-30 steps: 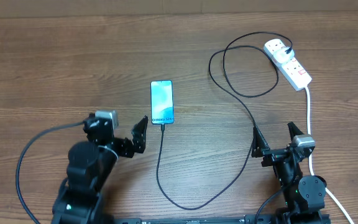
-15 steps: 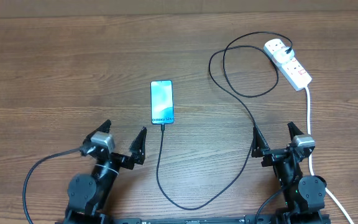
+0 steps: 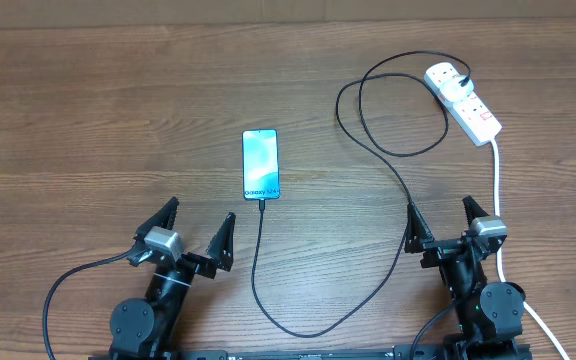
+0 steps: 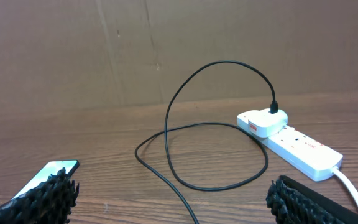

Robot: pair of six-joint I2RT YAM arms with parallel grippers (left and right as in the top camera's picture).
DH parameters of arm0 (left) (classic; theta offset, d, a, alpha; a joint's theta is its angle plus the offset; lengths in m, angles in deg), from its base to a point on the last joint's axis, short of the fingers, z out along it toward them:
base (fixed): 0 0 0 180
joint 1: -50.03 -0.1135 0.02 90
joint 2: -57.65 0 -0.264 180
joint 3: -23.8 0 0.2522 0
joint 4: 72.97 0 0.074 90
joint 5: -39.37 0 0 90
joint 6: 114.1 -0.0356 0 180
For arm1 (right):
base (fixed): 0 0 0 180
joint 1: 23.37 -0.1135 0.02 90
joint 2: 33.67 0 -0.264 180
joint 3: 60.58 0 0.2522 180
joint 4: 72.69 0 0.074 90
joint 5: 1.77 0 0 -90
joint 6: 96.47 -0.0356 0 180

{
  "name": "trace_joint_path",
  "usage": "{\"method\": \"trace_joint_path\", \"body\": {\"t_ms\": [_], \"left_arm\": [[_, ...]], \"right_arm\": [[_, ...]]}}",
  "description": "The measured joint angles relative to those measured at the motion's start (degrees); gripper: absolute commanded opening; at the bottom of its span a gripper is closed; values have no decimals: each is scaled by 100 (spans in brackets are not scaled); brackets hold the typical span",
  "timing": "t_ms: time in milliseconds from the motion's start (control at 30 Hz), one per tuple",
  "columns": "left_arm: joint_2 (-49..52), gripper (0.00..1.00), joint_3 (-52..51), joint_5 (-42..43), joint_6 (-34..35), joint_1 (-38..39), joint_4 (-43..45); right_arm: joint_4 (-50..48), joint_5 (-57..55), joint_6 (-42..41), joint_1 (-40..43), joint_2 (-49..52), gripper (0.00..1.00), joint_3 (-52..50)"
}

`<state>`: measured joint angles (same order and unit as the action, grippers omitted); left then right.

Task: Plug charger to phone and switch on socket

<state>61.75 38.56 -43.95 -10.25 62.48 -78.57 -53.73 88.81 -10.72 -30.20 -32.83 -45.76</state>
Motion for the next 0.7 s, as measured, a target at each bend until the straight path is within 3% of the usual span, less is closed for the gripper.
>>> {"method": "trace_joint_path", "body": {"t_ms": [333,700], "left_arm": [[-282,100,-2,-55,125,-127,-229],[-319,100,-2,-824,229,-127,-229]], "right_arm": [[-7,2,2,0,0,100,0],[-4,-2,0,0,0,100,0]]}}
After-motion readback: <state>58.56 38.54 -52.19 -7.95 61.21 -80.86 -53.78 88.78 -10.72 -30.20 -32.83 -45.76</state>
